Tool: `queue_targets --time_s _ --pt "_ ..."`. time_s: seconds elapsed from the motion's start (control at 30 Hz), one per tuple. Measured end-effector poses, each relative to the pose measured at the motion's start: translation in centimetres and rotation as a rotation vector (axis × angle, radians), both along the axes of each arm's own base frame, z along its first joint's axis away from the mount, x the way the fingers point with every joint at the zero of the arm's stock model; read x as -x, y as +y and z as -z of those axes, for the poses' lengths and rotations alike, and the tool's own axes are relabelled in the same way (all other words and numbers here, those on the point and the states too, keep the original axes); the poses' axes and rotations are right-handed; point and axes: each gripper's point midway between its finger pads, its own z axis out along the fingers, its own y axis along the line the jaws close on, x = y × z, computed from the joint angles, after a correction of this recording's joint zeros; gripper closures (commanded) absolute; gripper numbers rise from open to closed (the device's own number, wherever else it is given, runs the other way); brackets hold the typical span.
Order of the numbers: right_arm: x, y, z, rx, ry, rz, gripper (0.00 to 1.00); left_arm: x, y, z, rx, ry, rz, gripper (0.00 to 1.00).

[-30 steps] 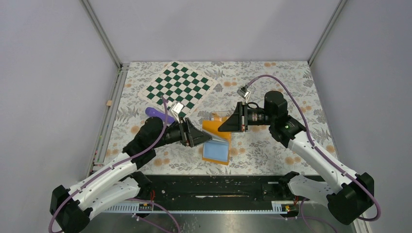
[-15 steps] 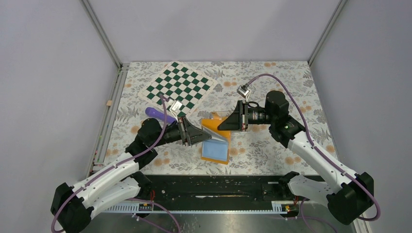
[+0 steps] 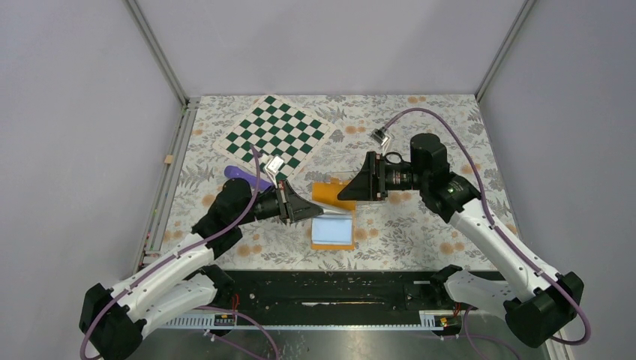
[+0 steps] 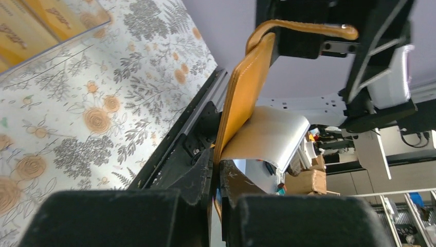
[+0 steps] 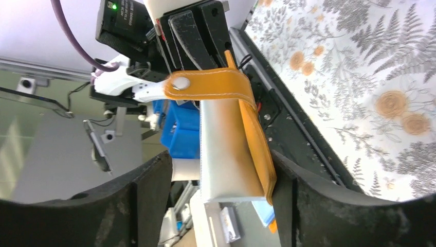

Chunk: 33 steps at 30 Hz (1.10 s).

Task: Put the credit cards into the card holder
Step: Open the card holder at the center of the board.

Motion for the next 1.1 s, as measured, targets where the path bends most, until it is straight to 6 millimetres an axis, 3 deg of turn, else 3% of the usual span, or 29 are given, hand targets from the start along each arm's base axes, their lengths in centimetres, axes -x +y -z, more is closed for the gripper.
queue_targets --time_s 0.33,0.6,0.77,1.1 --pt "0.2 -2.6 -0.5 0.222 -0.207 0.018 0.15 -0.3 0.7 0.4 -0.161 0.054 -0.015 1.0" --pt "3.0 -2.2 1.6 0.438 -0.34 -0.097 0.06 0.0 0.8 2.1 -0.294 0.149 0.027 1.0" --pt "2.7 -2.4 3.3 0.546 -0.376 -0.095 0.02 0.5 0.8 2.6 -0.322 0.191 0.056 1.0" --pt "0.9 -2.3 6.0 0.694 -0.405 -0.066 0.01 1.9 0.3 1.7 -0.296 0.189 0.131 1.0"
